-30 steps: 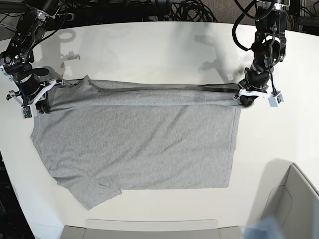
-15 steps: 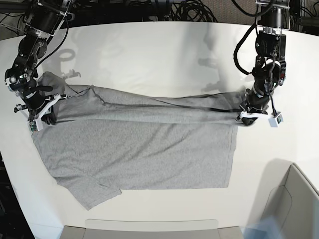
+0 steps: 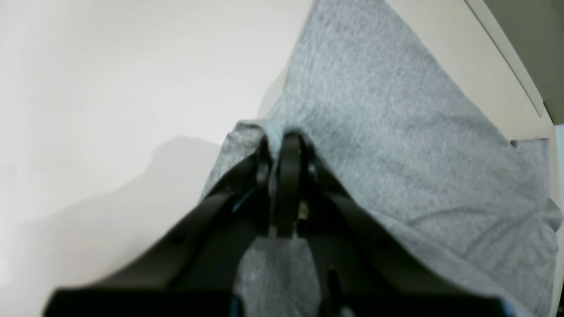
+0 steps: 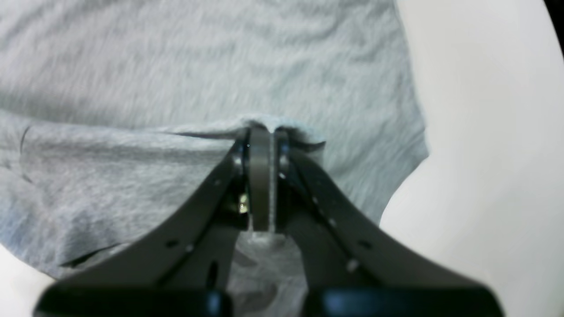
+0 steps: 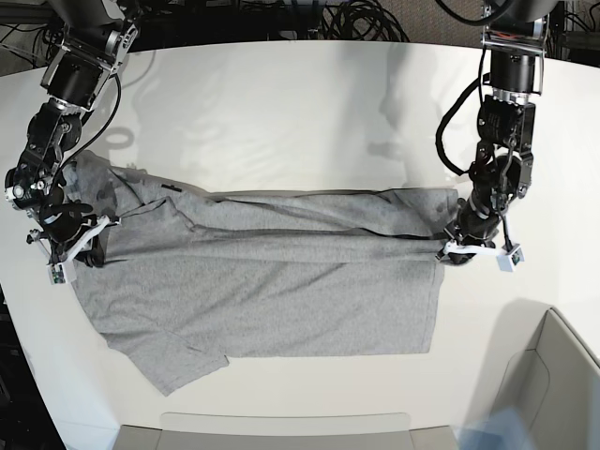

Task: Fold the T-shirt properly
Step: 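Lift the shoulder edges with both grippers and pull them toward the hem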

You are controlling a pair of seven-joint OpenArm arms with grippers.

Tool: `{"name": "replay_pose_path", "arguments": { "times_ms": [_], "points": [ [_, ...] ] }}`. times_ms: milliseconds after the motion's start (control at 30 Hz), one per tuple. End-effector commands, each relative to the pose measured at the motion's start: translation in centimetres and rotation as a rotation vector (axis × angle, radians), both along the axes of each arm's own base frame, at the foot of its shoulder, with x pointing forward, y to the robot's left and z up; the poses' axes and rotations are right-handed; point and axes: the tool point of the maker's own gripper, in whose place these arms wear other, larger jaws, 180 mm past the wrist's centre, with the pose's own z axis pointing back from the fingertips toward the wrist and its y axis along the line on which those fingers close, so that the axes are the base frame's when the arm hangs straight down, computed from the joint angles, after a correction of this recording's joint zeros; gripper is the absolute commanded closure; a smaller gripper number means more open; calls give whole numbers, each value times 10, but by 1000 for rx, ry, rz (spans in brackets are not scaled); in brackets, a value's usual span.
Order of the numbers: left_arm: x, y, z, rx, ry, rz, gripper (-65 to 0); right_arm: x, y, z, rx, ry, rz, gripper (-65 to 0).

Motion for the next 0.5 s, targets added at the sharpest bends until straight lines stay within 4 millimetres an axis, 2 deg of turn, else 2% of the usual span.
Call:
{"name": "replay_pose_path", "arguments": {
  "times_ms": [0, 167, 333, 400, 467],
  "points": [
    [11, 11, 17, 26, -50, 16, 0, 18, -3, 25, 0, -88, 10, 0],
    [19, 11, 24, 27, -69, 16, 0, 33, -13, 9, -11, -76, -57, 0],
    [14, 17, 10, 23, -29, 35, -4, 40, -10, 2, 7, -83, -71, 0],
    [13, 17, 8, 22, -25, 37, -62, 40, -10, 0, 11, -78, -74, 0],
    [14, 16, 10, 19, -28, 33, -148, 40, -9, 1, 12, -82, -73, 0]
  ]
}}
